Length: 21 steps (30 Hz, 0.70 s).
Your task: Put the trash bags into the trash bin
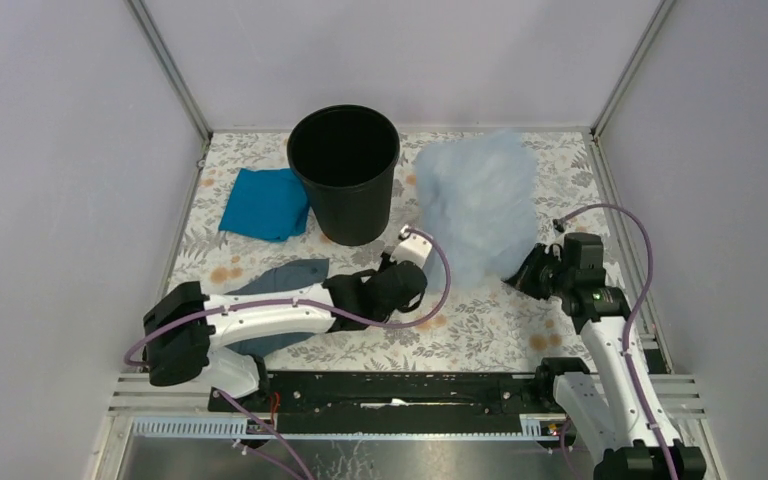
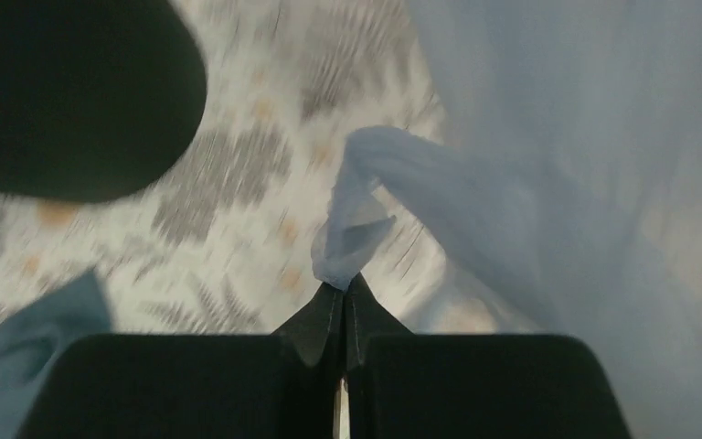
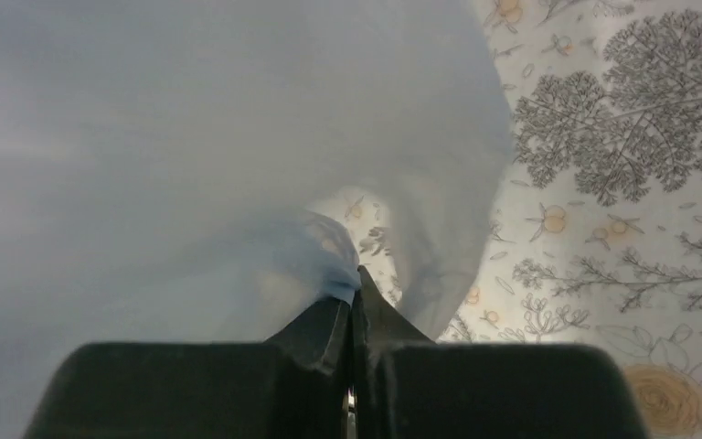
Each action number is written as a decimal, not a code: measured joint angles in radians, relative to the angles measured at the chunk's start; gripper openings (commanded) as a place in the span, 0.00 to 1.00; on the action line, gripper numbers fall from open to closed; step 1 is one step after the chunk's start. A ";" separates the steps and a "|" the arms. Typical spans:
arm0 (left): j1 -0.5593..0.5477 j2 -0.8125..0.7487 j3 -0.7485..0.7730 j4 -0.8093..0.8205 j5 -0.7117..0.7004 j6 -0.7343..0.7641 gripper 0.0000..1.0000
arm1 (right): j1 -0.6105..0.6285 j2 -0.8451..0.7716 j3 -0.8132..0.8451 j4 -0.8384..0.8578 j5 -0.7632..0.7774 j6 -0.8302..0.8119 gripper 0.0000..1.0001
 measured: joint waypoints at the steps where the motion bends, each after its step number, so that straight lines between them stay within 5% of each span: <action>1: 0.000 0.010 -0.024 -0.053 0.006 0.001 0.00 | 0.000 0.002 -0.016 -0.069 0.003 0.002 0.00; 3: 0.000 0.004 -0.008 -0.135 0.010 0.018 0.00 | 0.000 0.003 0.055 -0.131 0.005 -0.010 0.00; 6: 0.003 0.003 0.238 -0.166 0.029 0.087 0.00 | 0.000 0.091 0.412 -0.184 0.008 -0.041 0.00; 9: -0.007 -0.005 0.512 -0.077 0.075 0.142 0.00 | 0.000 0.153 0.749 -0.119 0.004 -0.057 0.00; 12: -0.027 -0.094 0.569 0.069 0.100 0.172 0.00 | 0.000 0.108 0.853 -0.045 -0.002 -0.058 0.00; 16: -0.025 -0.246 0.352 0.214 0.039 0.152 0.00 | 0.001 -0.053 0.623 0.056 -0.027 -0.043 0.00; 21: 0.051 -0.122 0.122 0.063 -0.008 -0.003 0.00 | 0.001 0.040 0.133 0.094 -0.077 -0.005 0.00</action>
